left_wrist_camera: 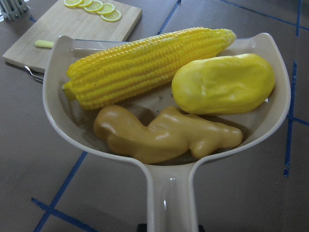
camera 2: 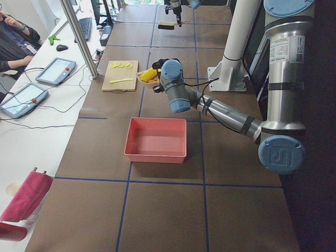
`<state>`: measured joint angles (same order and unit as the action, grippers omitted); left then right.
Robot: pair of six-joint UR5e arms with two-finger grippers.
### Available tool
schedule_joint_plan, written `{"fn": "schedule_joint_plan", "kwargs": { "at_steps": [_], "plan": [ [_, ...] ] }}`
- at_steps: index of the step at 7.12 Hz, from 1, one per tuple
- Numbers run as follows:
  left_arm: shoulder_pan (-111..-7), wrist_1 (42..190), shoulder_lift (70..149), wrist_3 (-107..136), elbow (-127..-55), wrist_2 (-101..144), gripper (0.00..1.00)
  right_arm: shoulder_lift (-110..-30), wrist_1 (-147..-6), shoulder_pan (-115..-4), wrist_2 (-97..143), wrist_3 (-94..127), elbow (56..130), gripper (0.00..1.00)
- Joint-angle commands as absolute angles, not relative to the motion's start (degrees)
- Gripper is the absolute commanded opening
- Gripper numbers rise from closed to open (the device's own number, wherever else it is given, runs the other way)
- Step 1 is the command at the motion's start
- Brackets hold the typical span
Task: Sweep and dump trash into bin
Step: 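Carry the loaded dustpan with the left gripper over the pink bin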
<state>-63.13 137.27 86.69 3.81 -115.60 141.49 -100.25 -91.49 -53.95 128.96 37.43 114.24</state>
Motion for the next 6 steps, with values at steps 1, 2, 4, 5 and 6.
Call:
{"fn": "schedule_joint_plan", "kwargs": {
  "at_steps": [1, 2, 4, 5, 6],
  "plan": [
    [-65.0, 137.3, 85.5, 3.7, -116.1, 142.0, 0.0, -100.7, -91.1, -51.8, 129.3, 37.4, 112.1, 0.02],
    [-65.1, 137.3, 85.0, 3.7, -116.1, 142.1, 0.0, -100.7, -91.1, -50.5, 129.6, 37.4, 112.0, 0.02],
    [-66.0, 137.2, 84.9, 3.4, -116.1, 142.7, 0.0, -100.6, -91.2, -49.1, 129.9, 37.4, 111.4, 0.07],
    [-66.4, 137.1, 84.9, 3.4, -116.1, 142.8, 0.0, -100.5, -91.3, -49.1, 130.8, 37.5, 110.9, 0.35],
    [-66.4, 137.1, 84.8, 3.4, -116.1, 142.8, 0.0, -100.5, -91.4, -49.1, 131.1, 37.6, 110.8, 0.69]
  ]
}}
